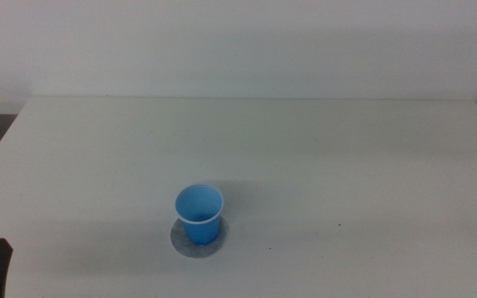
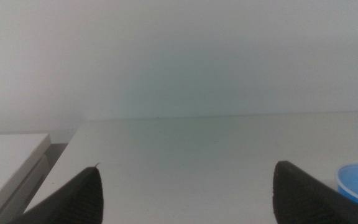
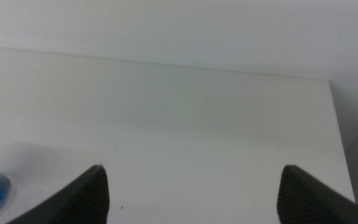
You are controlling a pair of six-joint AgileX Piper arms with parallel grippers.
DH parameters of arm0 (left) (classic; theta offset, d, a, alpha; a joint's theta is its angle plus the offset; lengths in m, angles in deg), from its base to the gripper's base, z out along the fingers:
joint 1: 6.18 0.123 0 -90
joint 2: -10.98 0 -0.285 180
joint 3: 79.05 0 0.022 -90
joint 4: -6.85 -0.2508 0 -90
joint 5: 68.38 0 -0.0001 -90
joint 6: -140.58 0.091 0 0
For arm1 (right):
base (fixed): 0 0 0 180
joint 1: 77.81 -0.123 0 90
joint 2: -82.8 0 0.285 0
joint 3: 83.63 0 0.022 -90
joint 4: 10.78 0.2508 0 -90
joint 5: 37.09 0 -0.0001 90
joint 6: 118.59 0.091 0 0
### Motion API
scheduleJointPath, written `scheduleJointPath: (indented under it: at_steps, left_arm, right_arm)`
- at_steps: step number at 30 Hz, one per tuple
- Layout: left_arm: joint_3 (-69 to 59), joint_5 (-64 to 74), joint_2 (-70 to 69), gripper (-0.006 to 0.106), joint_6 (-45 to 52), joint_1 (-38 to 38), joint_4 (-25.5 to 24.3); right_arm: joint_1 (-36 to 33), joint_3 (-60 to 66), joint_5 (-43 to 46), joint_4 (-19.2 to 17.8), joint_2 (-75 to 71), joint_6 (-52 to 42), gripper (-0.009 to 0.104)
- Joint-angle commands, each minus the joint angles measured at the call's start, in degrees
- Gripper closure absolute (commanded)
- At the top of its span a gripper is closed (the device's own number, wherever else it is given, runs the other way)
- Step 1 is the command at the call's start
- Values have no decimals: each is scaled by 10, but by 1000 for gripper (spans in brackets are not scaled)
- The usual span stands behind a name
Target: Place an empty cup on a cup mat.
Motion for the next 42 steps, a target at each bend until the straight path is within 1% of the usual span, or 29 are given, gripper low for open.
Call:
scheduleJointPath:
  at_steps: [1,5,10,12,23,24,28,29,36,42]
  left_arm:
    - [0,-7,-2,7,-2,-1,1]
    - [0,-7,-2,7,-2,-1,1]
    - [0,-7,-2,7,-2,-1,1]
    - [0,-7,-2,7,-2,-1,1]
    - [0,-7,-2,7,-2,-1,1]
    - [0,-7,-2,7,-2,-1,1]
    - [0,-7,-2,7,-2,-1,1]
    - [0,-7,-2,7,-2,-1,1]
    - [0,-7,-2,7,-2,-1,1]
    - [0,-7,-2,7,-2,-1,1]
  right_arm:
    - [6,49,13,-9,-58,3,8]
    - [6,142,41,-21,-145,3,8]
    - [6,212,105,-22,-220,5,8]
    - [5,218,118,-22,-239,5,8]
    - [5,232,121,-17,-294,5,8]
    - [5,242,131,-20,-301,5,8]
    - [5,317,259,-20,-342,5,8]
    - [5,353,284,-20,-364,5,8]
    - [5,487,282,-21,-455,5,8]
    - [5,548,287,-22,-455,5,8]
